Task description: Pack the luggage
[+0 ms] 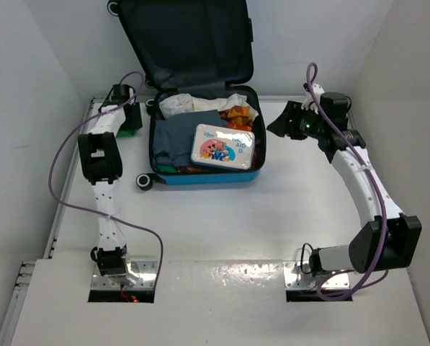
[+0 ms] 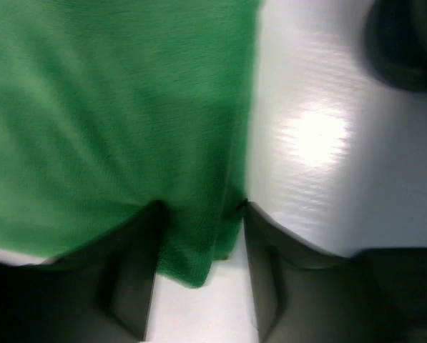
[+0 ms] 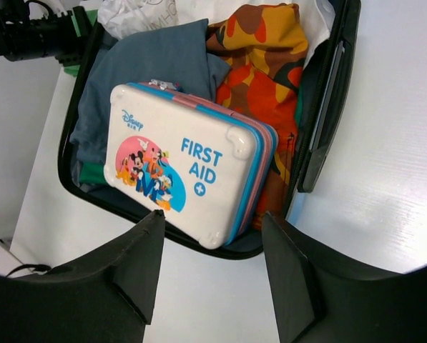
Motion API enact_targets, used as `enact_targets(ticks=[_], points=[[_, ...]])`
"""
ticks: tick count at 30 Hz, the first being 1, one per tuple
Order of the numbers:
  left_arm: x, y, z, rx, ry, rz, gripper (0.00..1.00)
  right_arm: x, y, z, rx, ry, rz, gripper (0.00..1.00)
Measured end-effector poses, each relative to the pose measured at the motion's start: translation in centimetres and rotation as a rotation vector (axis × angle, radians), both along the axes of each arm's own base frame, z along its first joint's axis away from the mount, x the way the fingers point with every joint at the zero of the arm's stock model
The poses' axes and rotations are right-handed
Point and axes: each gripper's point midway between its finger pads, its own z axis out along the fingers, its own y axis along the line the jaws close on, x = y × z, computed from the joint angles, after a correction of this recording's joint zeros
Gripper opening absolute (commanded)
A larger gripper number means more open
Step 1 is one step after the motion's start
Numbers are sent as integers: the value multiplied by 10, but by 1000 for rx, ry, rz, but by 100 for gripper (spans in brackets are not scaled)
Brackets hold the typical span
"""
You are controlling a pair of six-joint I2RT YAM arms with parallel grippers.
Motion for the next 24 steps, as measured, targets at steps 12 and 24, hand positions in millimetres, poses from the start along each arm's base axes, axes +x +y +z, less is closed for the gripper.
enact_targets(ticks=[12,24], points=[[3,-7,-1,-54,3,-26,47,-7,-3,-1,12,7,-7,59],[-9,2,0,-111,-12,-30,0,-7,-5,-2,16,12,-14,55]])
